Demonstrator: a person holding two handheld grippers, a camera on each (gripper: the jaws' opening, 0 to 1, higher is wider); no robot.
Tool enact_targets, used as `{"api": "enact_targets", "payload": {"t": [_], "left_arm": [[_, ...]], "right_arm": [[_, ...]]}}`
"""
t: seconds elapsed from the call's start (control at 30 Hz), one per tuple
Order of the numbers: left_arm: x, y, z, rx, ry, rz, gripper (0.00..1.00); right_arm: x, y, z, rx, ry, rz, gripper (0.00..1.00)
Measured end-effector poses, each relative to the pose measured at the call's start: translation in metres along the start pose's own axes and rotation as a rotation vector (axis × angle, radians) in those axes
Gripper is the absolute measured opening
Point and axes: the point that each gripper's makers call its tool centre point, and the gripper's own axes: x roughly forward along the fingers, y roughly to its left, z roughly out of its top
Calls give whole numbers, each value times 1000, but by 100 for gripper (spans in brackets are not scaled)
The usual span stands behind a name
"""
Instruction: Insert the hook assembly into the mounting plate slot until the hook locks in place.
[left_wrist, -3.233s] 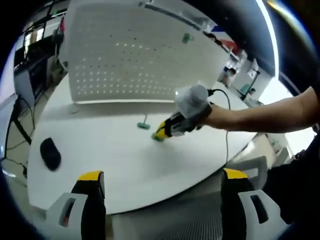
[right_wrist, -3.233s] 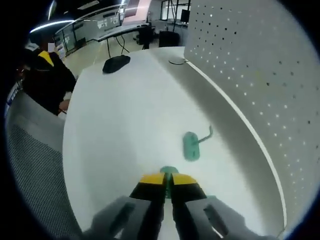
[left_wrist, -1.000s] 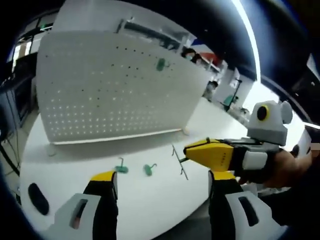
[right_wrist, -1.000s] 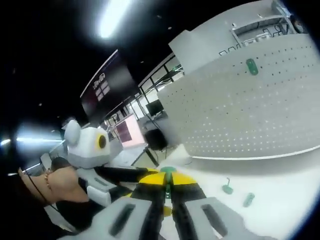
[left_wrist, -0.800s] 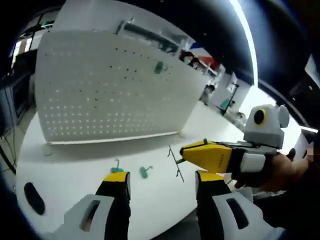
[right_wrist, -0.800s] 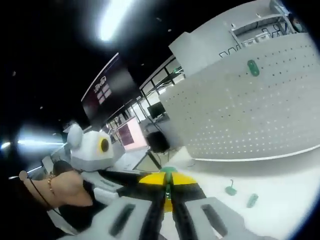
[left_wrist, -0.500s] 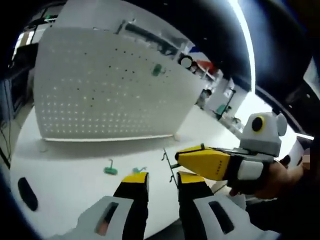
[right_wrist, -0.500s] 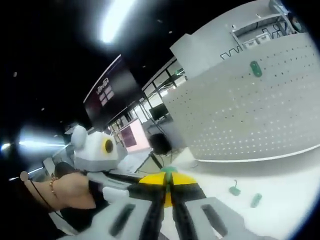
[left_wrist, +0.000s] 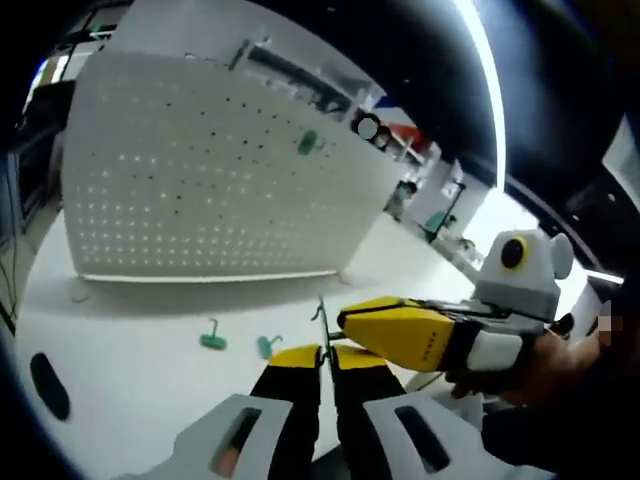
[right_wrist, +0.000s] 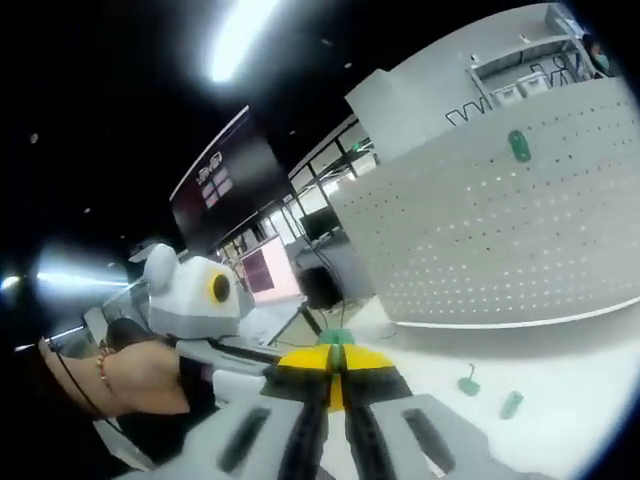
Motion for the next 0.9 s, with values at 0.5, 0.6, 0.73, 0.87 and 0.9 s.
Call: {"api": "enact_targets", "payload": {"t": [0.5,0.6,0.73,0.87,0.9], "left_arm": [[-6,11,6,88,-7,87,1],[-7,14,7,108,-11,102,1],[-6,10,9,146,-24,102,1],[-4,5,10,240,-25,110,1],[-4,3,12,253,-33,115,1]], "right_arm": [[-3,4,4,110,82,74,11],[-7,2,2,109,104,73,11],[-9,0,0,100,113,64,11],[-6,3,2,111,93,65,11],[-6,4,3,112,91,67,11]]}}
